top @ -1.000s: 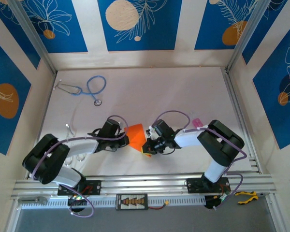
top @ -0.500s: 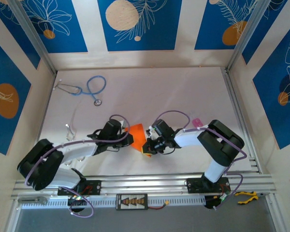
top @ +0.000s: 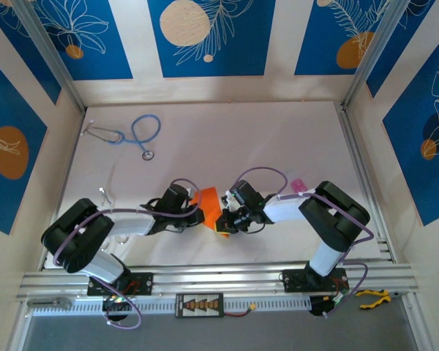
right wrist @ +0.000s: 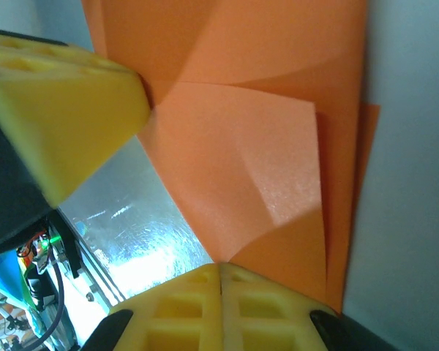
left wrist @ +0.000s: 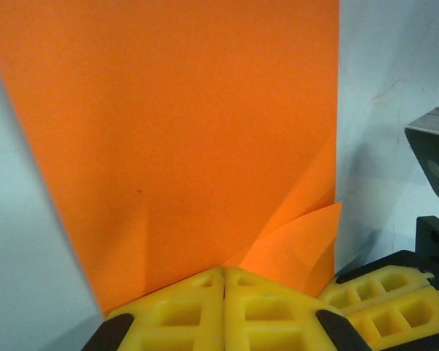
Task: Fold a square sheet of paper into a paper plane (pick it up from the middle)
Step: Third fold the triangle at the center of the table.
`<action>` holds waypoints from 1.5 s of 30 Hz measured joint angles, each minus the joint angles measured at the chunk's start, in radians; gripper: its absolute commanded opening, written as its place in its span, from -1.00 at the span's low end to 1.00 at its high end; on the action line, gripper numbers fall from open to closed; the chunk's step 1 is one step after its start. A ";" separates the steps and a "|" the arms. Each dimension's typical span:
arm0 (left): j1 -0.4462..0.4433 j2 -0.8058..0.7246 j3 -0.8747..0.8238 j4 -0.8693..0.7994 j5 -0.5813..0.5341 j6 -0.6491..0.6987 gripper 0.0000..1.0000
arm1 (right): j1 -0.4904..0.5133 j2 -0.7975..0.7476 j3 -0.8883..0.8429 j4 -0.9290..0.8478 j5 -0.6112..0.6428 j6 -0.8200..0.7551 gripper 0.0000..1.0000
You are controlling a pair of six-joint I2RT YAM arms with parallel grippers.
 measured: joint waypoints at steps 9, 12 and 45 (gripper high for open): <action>0.058 -0.109 0.012 -0.182 -0.046 0.071 -0.85 | 0.000 -0.002 0.001 -0.004 0.001 0.000 -0.99; 0.058 -0.146 0.020 -0.212 -0.056 0.079 -0.85 | 0.000 -0.008 0.001 -0.014 0.005 0.000 -0.98; 0.058 -0.299 -0.012 -0.255 -0.085 0.027 -0.74 | -0.068 -0.242 -0.021 -0.165 0.118 -0.026 -0.57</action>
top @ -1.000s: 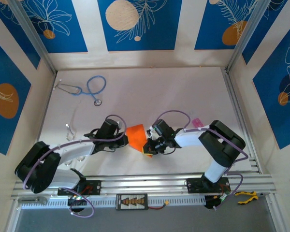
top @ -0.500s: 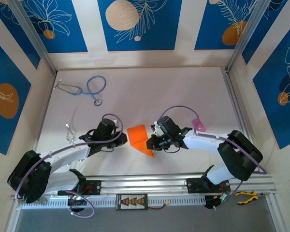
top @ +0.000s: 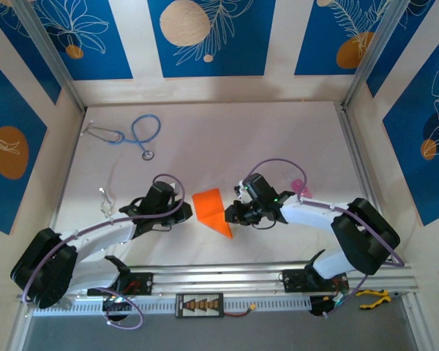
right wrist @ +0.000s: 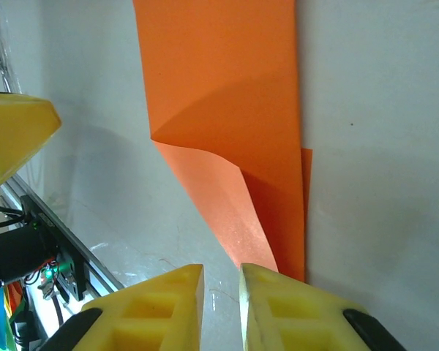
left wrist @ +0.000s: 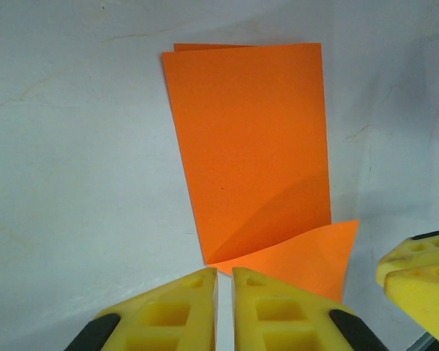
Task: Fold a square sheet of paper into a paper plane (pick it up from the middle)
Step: Third fold the triangle at the center of the table.
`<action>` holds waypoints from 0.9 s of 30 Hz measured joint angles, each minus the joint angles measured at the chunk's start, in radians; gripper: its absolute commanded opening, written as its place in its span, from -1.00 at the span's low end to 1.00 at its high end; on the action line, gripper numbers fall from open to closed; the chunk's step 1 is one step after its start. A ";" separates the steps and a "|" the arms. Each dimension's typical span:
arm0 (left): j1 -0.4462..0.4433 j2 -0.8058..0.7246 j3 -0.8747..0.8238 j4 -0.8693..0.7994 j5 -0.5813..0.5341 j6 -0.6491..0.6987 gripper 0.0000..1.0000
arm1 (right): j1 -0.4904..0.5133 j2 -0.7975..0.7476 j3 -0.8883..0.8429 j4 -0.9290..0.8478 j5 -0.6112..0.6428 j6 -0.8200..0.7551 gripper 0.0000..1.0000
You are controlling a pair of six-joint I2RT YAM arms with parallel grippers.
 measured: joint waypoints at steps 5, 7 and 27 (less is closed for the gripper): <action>0.000 0.000 -0.001 0.009 0.007 -0.003 -0.72 | 0.000 0.043 0.001 0.008 -0.016 -0.001 -0.54; 0.000 0.001 -0.001 0.009 0.007 -0.003 -0.71 | 0.000 0.066 0.003 0.008 -0.021 -0.001 -0.54; 0.000 0.023 -0.001 0.037 0.026 -0.003 -0.69 | -0.002 0.127 0.061 -0.023 0.008 -0.050 -0.51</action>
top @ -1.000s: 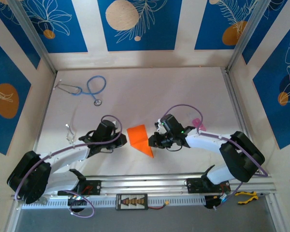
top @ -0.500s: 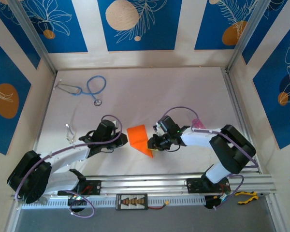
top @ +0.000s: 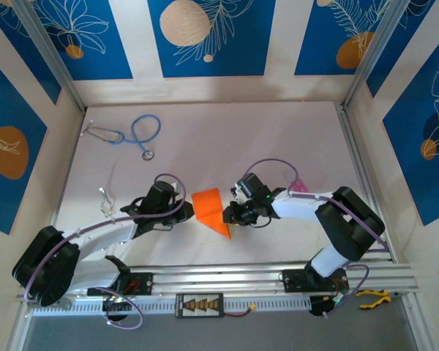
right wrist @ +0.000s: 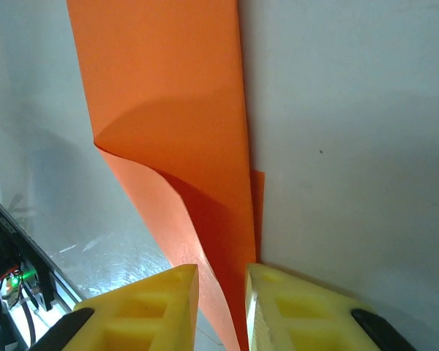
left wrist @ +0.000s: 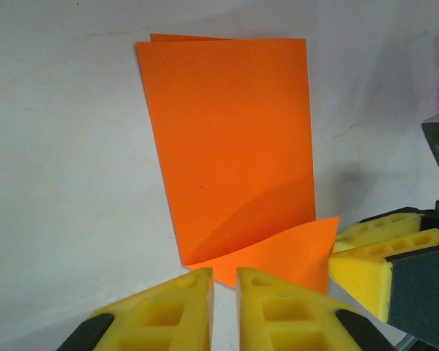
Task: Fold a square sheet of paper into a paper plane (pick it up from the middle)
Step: Third fold the triangle at the center of the table, then fourth fold the wing at the center of the table.
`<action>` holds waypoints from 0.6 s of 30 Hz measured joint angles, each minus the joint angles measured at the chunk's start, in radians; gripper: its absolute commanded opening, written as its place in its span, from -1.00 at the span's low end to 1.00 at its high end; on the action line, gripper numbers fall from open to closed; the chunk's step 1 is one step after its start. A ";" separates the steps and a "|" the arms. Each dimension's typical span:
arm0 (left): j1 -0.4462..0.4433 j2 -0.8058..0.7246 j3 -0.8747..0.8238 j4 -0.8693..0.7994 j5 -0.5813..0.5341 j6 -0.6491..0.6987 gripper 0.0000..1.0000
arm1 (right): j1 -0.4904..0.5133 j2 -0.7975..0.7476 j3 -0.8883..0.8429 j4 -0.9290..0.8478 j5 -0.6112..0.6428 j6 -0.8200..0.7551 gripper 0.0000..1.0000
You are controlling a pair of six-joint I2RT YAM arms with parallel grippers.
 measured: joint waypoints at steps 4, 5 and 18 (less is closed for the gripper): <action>0.000 0.008 0.000 0.002 0.003 0.000 -0.69 | 0.000 0.009 0.019 0.002 -0.002 -0.008 -0.58; 0.000 0.008 0.000 0.001 0.004 0.000 -0.68 | 0.000 0.012 0.021 0.006 -0.004 -0.008 -0.61; 0.000 0.008 0.000 0.004 0.007 0.000 -0.68 | 0.000 0.033 0.027 0.005 -0.040 -0.031 -0.91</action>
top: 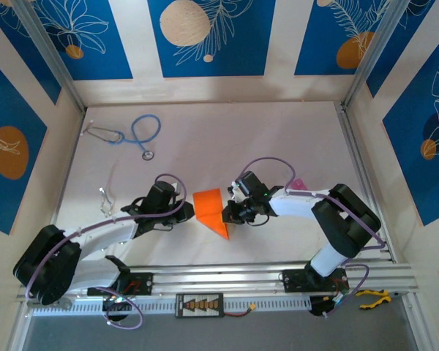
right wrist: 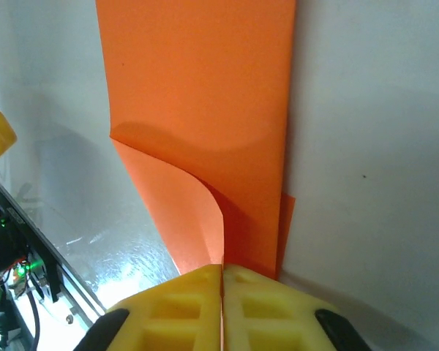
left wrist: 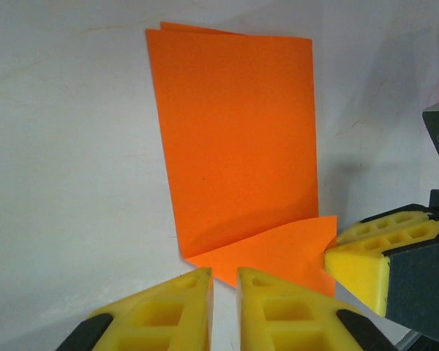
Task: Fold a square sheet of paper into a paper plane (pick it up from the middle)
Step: Fourth fold the wing at the center of the table.
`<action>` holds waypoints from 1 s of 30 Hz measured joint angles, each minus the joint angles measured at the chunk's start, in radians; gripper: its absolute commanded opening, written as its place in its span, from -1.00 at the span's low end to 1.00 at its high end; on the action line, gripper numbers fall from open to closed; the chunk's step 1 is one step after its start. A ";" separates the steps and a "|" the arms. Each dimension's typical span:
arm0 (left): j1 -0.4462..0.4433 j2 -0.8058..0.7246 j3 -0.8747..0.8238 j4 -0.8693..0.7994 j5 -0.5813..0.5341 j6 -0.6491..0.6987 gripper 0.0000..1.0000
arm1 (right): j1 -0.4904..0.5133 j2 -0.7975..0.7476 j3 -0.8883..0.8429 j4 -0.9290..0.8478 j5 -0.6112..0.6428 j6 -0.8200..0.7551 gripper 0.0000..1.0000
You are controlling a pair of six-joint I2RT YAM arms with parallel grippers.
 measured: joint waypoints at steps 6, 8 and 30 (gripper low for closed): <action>0.000 0.008 0.000 0.005 0.000 -0.005 -0.59 | 0.000 -0.002 0.001 0.001 -0.009 -0.005 -0.97; 0.000 0.013 0.000 0.005 0.001 -0.010 -0.50 | 0.000 -0.013 0.000 0.003 -0.015 -0.005 -0.98; 0.038 0.099 -0.018 0.178 0.108 -0.106 -0.01 | -0.053 -0.085 -0.094 0.214 -0.161 0.093 -1.00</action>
